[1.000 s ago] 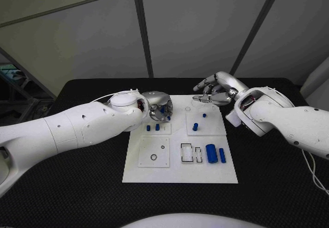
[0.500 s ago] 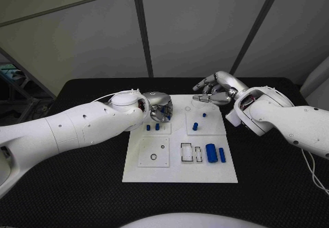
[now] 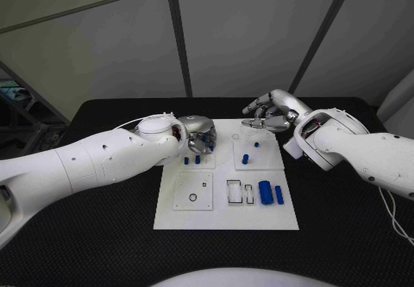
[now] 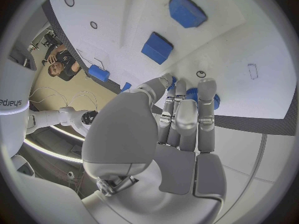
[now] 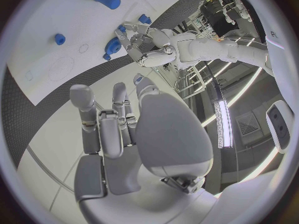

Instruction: Assemble the parts on the task board

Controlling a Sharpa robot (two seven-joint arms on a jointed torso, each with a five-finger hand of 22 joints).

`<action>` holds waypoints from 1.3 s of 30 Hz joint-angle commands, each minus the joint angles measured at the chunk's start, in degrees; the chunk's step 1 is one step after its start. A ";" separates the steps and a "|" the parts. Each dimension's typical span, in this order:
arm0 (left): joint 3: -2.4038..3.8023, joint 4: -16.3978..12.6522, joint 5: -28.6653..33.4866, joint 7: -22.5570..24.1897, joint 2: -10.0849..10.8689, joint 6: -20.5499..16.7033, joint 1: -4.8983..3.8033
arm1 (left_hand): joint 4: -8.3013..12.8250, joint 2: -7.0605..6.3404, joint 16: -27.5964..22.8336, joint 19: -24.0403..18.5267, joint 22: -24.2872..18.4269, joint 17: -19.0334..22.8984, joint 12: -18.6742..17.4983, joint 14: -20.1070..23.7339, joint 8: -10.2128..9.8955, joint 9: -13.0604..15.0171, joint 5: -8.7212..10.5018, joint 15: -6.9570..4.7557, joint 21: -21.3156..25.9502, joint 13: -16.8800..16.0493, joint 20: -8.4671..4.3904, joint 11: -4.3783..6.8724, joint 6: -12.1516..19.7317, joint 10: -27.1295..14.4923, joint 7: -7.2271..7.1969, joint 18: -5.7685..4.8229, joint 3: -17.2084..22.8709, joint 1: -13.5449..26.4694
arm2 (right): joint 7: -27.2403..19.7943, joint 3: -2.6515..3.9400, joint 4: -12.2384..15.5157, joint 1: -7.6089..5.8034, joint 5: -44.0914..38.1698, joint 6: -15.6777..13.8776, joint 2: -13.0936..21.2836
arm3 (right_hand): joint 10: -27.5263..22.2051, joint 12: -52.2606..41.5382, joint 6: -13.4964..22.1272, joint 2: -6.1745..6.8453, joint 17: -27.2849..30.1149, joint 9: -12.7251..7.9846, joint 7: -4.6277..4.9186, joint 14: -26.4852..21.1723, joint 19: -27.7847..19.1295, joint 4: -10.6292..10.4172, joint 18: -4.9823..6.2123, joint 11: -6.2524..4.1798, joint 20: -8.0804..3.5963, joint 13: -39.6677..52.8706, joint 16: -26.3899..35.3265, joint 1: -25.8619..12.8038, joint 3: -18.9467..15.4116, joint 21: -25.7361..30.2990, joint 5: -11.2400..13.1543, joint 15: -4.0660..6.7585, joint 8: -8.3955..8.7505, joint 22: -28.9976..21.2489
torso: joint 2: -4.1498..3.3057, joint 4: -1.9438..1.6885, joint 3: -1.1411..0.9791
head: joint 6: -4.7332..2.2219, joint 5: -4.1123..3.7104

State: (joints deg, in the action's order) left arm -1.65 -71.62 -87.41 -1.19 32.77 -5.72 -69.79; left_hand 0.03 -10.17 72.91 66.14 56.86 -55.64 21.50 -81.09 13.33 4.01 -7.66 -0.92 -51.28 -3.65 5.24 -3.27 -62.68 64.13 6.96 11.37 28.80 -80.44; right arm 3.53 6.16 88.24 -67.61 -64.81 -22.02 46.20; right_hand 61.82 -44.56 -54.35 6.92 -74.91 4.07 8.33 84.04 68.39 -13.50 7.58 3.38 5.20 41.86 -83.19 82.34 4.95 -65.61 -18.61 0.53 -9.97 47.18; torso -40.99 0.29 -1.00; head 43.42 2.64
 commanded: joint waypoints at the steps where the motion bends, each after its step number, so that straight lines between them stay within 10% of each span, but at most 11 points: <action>1: 0.19 -0.75 1.58 0.97 0.63 -0.99 0.18 | 0.05 0.38 0.37 0.54 0.27 -0.09 -0.40 -0.57 -0.27 0.04 0.26 0.03 -0.46 -0.08 -0.04 -0.04 -0.47 0.55 -0.01 -2.04 0.52 0.25 | -0.29 0.04 -0.05 -0.08 -0.26 -0.22 -0.03 | -0.20 0.36 -0.15 -0.19 -3.71 -0.09 0.00 3.08 -0.40 0.00 0.45 -0.13 0.06 -0.03 0.23 0.41 0.48 0.38 -0.32 0.43 -0.29 -0.07 | 0.07 -0.12 0.06 | -0.08 0.00; 9: 3.44 -3.73 3.78 1.18 3.39 -2.45 0.22 | 0.42 0.24 0.66 1.03 1.06 -0.21 -1.12 -0.81 -0.65 0.05 0.29 0.09 -1.21 -0.09 -0.05 -0.14 -0.93 1.07 0.18 -2.19 0.90 0.57 | -0.28 0.04 -0.30 -0.08 -0.26 -0.25 0.10 | -0.20 0.36 -0.15 -0.19 -3.71 -0.09 0.00 3.08 -0.40 0.00 0.45 -0.13 0.06 -0.03 0.23 0.41 0.48 0.38 -0.32 0.43 -0.29 -0.07 | 0.08 -0.18 0.05 | -0.33 0.21; 14: 4.37 -5.58 5.04 1.09 5.29 -2.72 0.25 | 0.48 0.23 0.76 1.15 1.24 -0.31 -1.25 -0.88 -0.72 0.05 0.30 0.09 -1.39 -0.09 -0.04 -0.14 -1.03 1.20 0.19 -2.22 0.97 0.63 | -0.27 0.04 -0.36 -0.08 -0.26 -0.22 0.17 | -0.20 0.36 -0.15 -0.19 -3.71 -0.09 0.00 3.08 -0.40 0.00 0.45 -0.13 0.06 -0.03 0.23 0.41 0.48 0.38 -0.32 0.43 -0.29 -0.07 | 0.06 -0.11 0.03 | -0.48 0.43; 28: 4.81 -8.60 6.24 -0.07 10.82 -1.15 0.95 | 0.76 -0.02 0.81 1.26 1.51 -0.10 -1.87 -0.95 -1.11 0.03 0.33 0.12 -1.56 -0.08 -0.03 -0.19 -1.23 1.49 0.25 -2.25 1.14 0.92 | -0.16 0.04 -0.37 -0.07 -0.26 -0.18 0.46 | -0.14 0.48 -0.15 -0.19 -3.64 -0.09 -0.01 3.06 -0.42 0.00 0.47 -0.14 0.05 -0.22 0.29 0.49 0.56 0.47 -0.44 0.44 -0.31 -0.17 | 0.02 -0.08 0.03 | -0.34 0.71; 39: 4.82 -7.81 6.32 -0.24 11.38 -0.50 2.86 | 0.80 -0.09 0.74 1.20 1.48 0.11 -2.04 -0.91 -1.23 0.02 0.35 0.14 -1.47 -0.08 -0.01 -0.20 -1.26 1.55 0.25 -2.23 1.15 1.04 | -0.13 0.04 -0.35 -0.07 -0.27 -0.15 0.50 | -0.14 0.48 -0.15 -0.19 -3.64 -0.09 -0.01 3.06 -0.42 0.00 0.47 -0.14 0.05 -0.22 0.29 0.49 0.56 0.47 -0.44 0.44 -0.31 -0.17 | -0.01 0.03 0.03 | -0.26 0.82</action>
State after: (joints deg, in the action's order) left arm 3.10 -79.49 -81.49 -1.26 44.18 -6.85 -66.90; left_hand 0.87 -10.24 73.46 67.05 58.32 -55.61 19.71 -81.71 12.39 4.01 -7.65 -0.72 -52.58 -3.67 5.34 -3.49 -63.59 65.14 7.05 11.39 29.64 -79.91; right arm 3.59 6.16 87.85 -67.60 -64.89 -22.01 46.70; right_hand 61.82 -44.28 -54.35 6.91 -74.93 4.08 8.33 84.04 68.39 -13.52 7.58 3.38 5.20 41.69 -83.19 82.34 5.28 -65.34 -18.86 0.52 -9.97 47.06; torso -40.97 0.25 -0.96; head 43.17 3.44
